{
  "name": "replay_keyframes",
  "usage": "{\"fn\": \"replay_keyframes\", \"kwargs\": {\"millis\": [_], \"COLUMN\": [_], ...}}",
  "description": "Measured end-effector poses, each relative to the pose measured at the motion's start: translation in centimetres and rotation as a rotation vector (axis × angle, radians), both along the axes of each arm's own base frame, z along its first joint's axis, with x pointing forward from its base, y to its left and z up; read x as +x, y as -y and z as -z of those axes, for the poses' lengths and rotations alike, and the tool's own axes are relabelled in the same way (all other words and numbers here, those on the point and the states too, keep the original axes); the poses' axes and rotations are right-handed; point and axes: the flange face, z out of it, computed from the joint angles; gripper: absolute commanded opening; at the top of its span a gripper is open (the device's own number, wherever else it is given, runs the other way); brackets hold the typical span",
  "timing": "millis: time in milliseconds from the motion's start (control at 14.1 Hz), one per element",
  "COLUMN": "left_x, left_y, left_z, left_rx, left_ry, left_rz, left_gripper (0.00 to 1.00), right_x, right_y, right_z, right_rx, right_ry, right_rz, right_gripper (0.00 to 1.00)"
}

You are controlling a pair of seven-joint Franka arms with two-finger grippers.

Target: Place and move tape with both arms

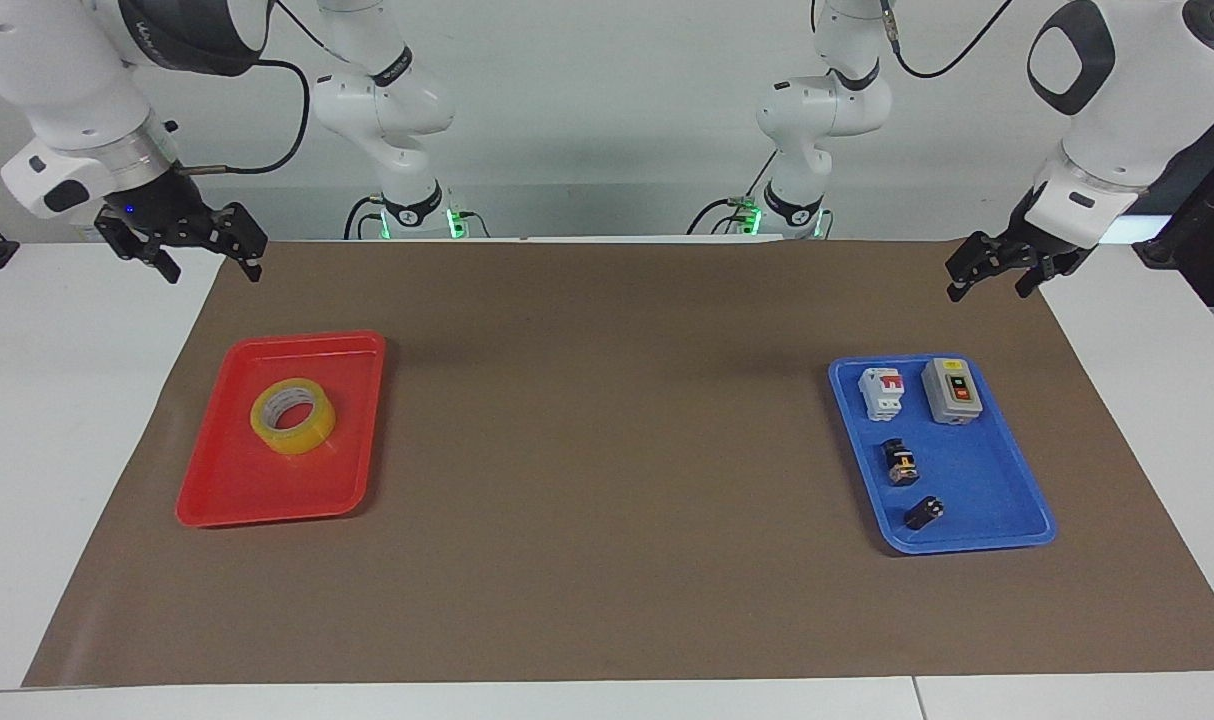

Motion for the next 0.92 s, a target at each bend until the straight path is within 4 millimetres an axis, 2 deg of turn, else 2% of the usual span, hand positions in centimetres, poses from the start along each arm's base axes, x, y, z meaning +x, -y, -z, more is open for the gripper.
{"fn": "replay_keyframes", "kwargs": {"millis": [924], "left_x": [0.0], "left_y": [0.0], "left_z": [0.0], "left_rx": [0.0], "left_ry": [0.0], "left_rz": [0.0], "left_gripper": [1.0], "right_x": [0.29], "right_y": [-0.2], "right_z": [-0.04], "right_rx": [0.013], "right_ry": [0.014], "right_rz": [-0.001], "right_gripper": [1.0]}}
